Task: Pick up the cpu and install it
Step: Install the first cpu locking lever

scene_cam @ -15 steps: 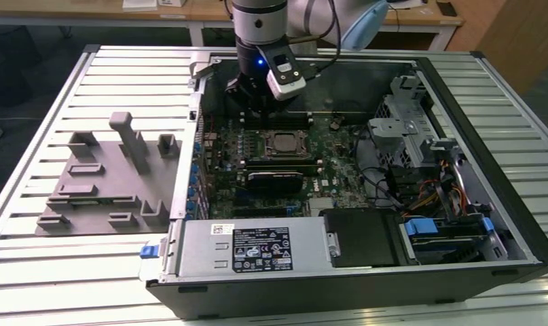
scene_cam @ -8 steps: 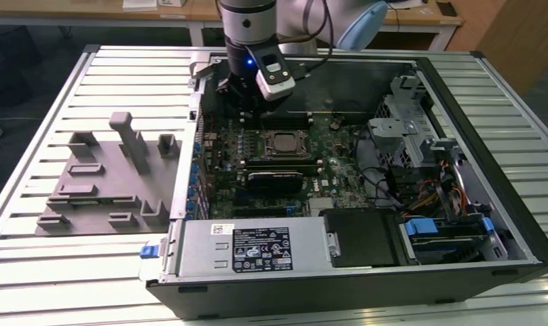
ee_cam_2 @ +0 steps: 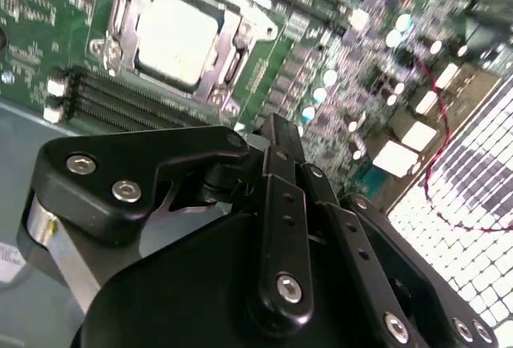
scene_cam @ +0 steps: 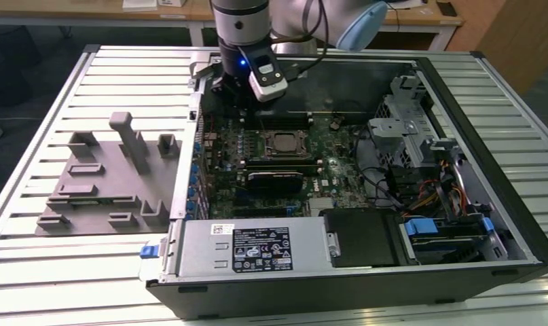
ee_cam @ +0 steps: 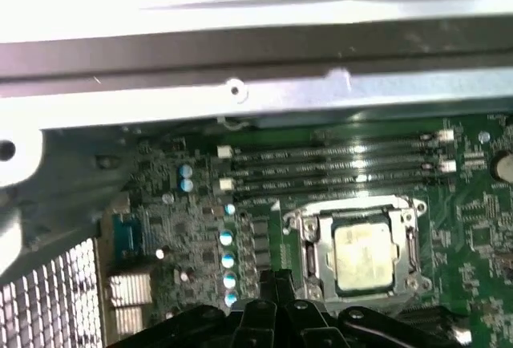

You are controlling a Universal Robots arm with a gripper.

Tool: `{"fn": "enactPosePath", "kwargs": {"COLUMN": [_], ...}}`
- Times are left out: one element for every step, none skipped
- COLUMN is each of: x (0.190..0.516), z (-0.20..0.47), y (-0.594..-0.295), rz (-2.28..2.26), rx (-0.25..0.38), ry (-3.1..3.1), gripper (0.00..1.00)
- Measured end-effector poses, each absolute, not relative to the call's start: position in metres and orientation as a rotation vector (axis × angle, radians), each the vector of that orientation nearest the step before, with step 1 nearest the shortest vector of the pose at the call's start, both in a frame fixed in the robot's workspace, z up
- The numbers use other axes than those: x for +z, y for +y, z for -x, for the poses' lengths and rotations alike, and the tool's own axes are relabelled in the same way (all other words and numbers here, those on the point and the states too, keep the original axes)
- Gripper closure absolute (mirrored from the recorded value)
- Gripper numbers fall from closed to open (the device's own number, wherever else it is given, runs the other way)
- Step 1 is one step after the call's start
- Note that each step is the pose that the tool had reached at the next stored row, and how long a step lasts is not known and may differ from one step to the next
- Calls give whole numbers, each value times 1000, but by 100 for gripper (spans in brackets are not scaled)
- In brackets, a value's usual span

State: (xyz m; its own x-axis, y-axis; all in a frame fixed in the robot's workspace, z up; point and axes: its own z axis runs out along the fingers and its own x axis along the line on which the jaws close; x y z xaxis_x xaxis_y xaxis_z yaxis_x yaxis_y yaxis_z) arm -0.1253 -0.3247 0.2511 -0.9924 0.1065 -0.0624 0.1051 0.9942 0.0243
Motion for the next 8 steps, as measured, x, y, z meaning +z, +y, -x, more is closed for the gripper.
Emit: {"fn": "enactPosePath", "kwargs": {"x": [251, 251, 251, 251, 251, 251, 251, 251], "z": [126, 126, 126, 127, 127, 127, 128, 128], "y": [-325, -325, -325, -325, -325, -325, -325, -325], "rz": [-164, -165, -166, -167, -167, -168, -168, -169], "rx": [54, 79, 105, 131, 148, 167, 186, 205], "ry": [3074, 3074, 3074, 3074, 3074, 3073, 3073, 3073], "gripper": [89, 89, 89, 89, 89, 89, 89, 89]}}
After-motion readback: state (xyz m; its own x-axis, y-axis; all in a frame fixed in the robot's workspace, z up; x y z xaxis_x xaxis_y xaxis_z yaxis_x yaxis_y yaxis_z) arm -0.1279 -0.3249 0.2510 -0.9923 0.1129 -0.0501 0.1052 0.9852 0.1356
